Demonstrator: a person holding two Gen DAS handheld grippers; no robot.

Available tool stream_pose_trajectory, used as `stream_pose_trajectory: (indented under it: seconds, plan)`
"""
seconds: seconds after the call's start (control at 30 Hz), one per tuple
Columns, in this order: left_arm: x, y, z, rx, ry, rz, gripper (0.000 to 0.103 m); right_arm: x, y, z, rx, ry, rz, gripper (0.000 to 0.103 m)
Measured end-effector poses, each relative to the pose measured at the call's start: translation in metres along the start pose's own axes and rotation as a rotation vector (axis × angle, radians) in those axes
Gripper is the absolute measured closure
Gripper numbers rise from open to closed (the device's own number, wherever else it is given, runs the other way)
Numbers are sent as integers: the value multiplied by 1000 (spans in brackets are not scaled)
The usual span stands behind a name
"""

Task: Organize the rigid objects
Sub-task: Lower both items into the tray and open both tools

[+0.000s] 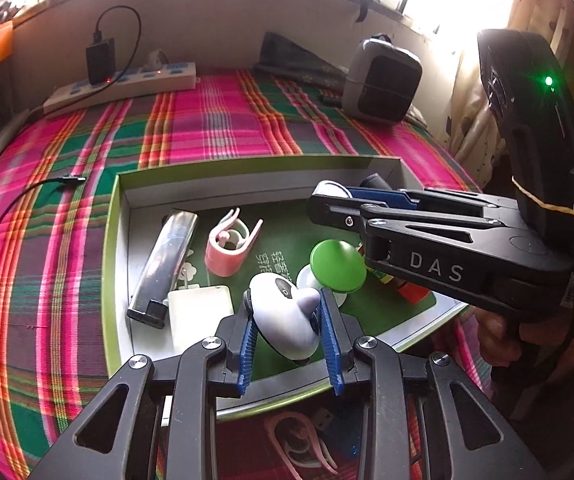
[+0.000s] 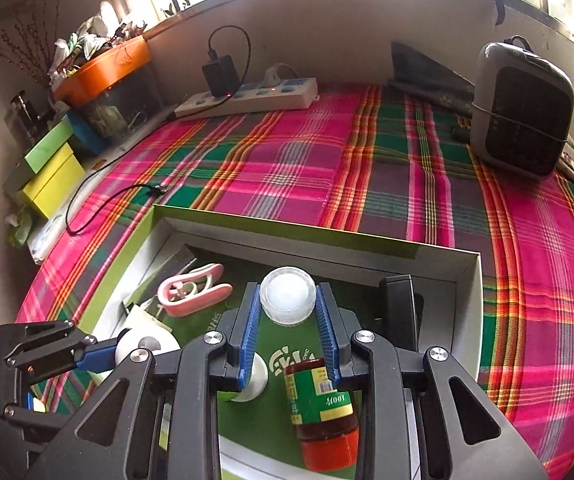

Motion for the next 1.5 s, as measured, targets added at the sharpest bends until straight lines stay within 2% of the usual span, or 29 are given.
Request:
stream_pose_trajectory:
  seconds: [0.3,1.07,1.2,1.5]
  plan:
    - [0,0,2,1,1,8,75,-4,1,12,-10,-30,-2,74]
    - [1,0,2,8,-1,12,74,-3,0,14,-27,-23,-7,74]
    - [1,-1,1,22,4,16,67,-2,0,14,-24,-21,-2,73]
    - [0,0,-2,24,6,13,63,-2,2,12,-18,-17,11,68]
Point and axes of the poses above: each gripper's, at about its wrist camera, not at the fingertips, and z roughly the way its jaws point, y to its right, x to its top, the point moved 5 cm from there along z, roughly the way its jaws point, and after that the axes turned 7 degrees about -x, right-handed, at the moved point
